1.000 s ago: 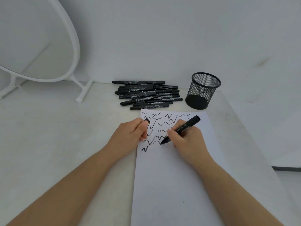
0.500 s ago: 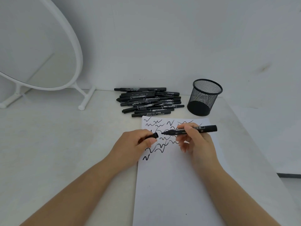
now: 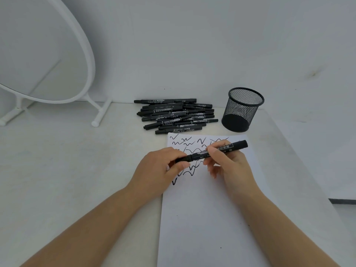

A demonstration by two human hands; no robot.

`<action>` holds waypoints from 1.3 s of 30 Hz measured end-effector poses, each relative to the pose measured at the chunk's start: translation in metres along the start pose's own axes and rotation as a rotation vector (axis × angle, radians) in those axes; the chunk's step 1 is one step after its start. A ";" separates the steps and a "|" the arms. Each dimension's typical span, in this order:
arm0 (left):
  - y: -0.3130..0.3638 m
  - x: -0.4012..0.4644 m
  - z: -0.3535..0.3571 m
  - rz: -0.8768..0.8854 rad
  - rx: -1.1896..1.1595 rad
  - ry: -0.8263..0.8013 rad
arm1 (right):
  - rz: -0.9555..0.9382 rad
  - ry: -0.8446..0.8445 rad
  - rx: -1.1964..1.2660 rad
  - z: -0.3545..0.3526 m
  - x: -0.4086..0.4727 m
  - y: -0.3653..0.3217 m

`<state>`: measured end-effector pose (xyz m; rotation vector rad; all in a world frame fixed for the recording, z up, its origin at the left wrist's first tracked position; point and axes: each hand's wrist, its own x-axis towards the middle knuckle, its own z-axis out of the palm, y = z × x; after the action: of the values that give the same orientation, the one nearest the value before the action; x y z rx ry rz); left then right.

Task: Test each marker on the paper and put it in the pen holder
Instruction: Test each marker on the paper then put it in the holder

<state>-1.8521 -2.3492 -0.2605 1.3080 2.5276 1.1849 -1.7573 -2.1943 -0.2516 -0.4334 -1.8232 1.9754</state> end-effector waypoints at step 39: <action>0.015 -0.002 0.010 -0.124 -0.144 -0.002 | 0.023 0.079 -0.155 0.007 -0.001 0.004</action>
<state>-1.8372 -2.3389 -0.2584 1.1033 2.4292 1.3101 -1.7605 -2.2009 -0.2545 -0.5738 -1.9362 1.8121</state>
